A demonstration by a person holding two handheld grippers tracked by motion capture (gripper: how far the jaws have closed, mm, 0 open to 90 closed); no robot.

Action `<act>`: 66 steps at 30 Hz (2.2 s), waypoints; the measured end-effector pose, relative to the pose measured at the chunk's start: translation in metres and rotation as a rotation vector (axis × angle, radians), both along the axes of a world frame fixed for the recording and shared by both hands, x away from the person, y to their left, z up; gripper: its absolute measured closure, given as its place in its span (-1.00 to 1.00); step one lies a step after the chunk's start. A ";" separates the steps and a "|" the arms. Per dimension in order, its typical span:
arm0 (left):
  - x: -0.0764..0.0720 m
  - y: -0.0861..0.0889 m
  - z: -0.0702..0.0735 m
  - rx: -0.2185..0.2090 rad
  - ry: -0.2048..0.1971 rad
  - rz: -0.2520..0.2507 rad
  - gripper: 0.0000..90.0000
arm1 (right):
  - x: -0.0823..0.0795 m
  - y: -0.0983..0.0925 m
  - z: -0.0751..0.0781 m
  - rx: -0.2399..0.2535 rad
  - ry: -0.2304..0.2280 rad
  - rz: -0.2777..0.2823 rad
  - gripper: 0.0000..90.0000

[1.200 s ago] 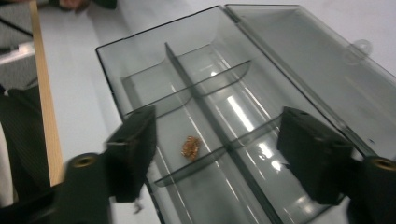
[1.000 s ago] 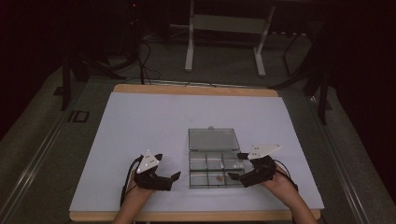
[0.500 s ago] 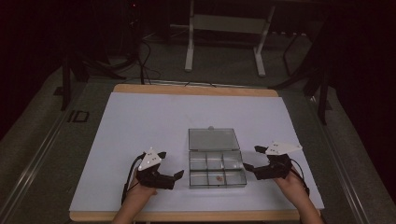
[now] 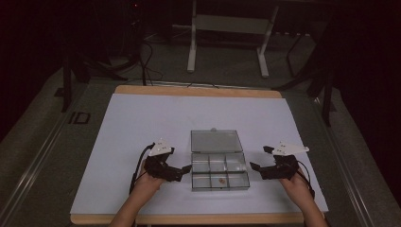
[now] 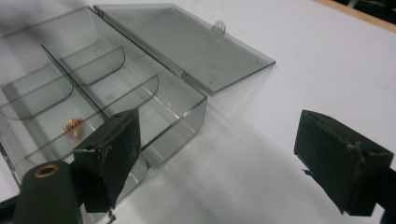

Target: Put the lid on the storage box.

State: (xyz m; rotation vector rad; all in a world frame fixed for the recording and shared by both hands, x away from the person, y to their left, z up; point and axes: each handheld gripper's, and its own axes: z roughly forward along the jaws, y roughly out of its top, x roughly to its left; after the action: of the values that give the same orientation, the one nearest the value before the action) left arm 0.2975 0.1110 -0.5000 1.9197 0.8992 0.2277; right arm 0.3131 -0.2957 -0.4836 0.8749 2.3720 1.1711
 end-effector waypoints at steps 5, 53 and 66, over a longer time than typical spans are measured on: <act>0.010 -0.011 0.003 0.027 -0.003 -0.008 -0.94 | 0.004 0.001 0.001 0.012 -0.015 -0.014 -0.67; 0.098 -0.043 -0.007 0.029 0.235 0.140 -0.67 | 0.057 0.031 -0.009 0.128 0.002 -0.124 -0.69; 0.098 -0.048 -0.021 0.036 0.337 0.135 -0.41 | 0.056 0.038 -0.007 0.108 -0.006 -0.111 -0.67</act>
State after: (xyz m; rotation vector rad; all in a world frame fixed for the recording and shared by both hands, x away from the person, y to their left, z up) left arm 0.3952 0.0629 -0.5206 1.9654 1.2562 -0.0029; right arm 0.3690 -0.2576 -0.4903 1.0222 2.2414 1.2648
